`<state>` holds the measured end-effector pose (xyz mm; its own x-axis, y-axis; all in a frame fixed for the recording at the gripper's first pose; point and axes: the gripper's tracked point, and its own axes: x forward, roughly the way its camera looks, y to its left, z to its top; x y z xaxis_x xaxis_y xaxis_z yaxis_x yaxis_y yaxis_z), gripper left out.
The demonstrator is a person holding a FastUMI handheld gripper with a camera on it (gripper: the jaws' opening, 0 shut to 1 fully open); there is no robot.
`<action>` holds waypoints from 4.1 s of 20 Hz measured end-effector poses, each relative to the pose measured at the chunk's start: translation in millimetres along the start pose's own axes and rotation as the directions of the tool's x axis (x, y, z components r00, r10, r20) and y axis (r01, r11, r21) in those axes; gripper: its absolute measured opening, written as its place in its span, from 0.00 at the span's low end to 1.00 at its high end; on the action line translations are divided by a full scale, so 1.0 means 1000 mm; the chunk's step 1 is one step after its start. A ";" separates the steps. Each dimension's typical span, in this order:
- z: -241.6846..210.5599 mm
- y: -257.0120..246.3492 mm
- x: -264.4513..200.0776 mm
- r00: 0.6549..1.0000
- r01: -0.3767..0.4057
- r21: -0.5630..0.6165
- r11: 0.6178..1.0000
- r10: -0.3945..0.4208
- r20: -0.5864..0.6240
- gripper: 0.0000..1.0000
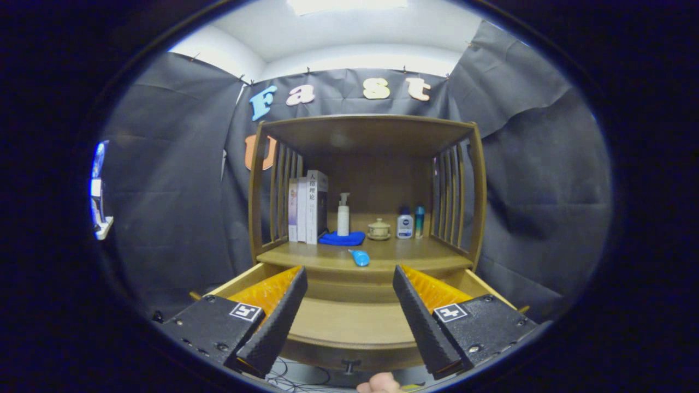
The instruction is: Pull open the drawer, take out the items inside it, and place them on the countertop above the cabinet.
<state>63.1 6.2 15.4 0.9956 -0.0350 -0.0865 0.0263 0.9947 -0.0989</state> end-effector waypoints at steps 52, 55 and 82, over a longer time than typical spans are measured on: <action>-0.141 -0.018 0.089 0.981 0.115 -0.004 0.993 -0.114 -0.159 0.99; -0.142 -0.018 0.108 0.978 0.124 -0.003 0.992 -0.123 -0.166 0.99; -0.144 -0.025 0.183 0.972 0.133 -0.031 0.991 -0.136 -0.189 0.99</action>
<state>231.2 -39.2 -140.4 0.9476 -0.1876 -0.2585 0.1552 0.9778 -0.1405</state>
